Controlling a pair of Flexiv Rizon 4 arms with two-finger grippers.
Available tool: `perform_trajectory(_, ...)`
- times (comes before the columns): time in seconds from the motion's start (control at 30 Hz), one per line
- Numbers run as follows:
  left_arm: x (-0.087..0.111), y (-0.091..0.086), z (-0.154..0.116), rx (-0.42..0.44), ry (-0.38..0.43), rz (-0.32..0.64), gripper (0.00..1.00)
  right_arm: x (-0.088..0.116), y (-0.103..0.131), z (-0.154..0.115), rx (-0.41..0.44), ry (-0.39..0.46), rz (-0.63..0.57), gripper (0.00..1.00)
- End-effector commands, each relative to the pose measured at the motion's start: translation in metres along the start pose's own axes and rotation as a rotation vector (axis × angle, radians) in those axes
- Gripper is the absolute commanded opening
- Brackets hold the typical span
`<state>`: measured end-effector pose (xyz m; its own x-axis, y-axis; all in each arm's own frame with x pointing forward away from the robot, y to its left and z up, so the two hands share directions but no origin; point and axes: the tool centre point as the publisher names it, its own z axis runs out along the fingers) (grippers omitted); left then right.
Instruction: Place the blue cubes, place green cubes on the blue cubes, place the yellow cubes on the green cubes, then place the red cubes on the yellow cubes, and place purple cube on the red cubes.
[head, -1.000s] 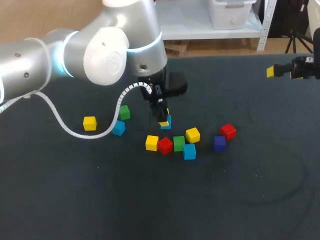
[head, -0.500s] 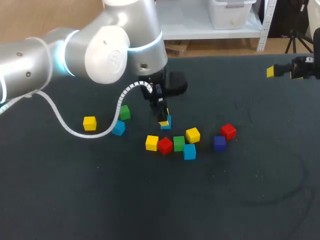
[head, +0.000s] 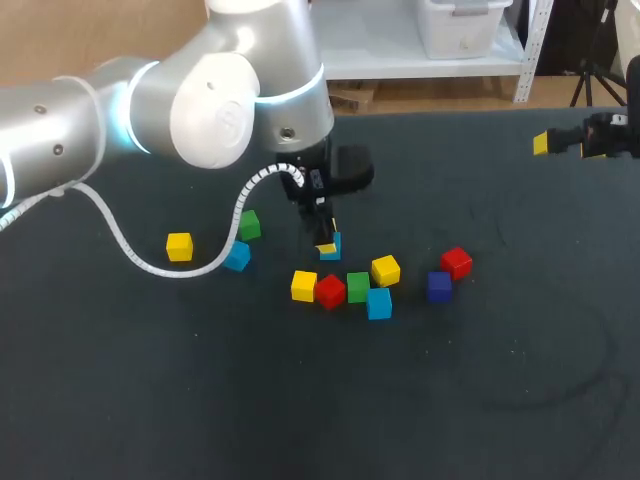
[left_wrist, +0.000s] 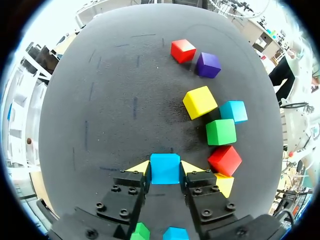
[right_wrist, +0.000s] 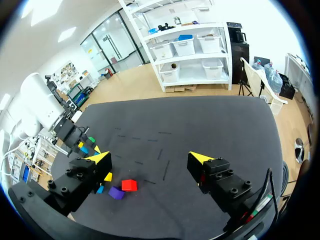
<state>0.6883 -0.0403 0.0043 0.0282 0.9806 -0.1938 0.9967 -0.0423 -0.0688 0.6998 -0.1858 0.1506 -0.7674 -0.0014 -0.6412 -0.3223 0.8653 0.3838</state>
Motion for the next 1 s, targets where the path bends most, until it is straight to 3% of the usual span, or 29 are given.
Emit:
perform_trajectory(0.03, 0.0001, 0.0023, 0.0000, 0.003, 0.001, 0.002, 0.00, 0.0003, 0.0009, -0.0002, 0.004, -0.001, 0.001, 1.00)
perform_trajectory(0.63, 0.0003, 0.0052, 0.0006, 0.010, 0.000, 0.005, 0.01, 0.0003, 0.0009, -0.0002, 0.004, -0.001, 0.001, 1.00)
perform_trajectory(0.77, 0.0007, 0.0055, 0.0008, 0.014, 0.001, 0.005, 0.25, 0.0003, 0.0009, -0.0002, 0.004, -0.001, 0.001, 1.00)
perform_trajectory(1.0, 0.0007, 0.0053, 0.0009, 0.018, 0.003, 0.003, 0.49, 0.0003, 0.0009, -0.0002, 0.004, -0.001, 0.001, 1.00)
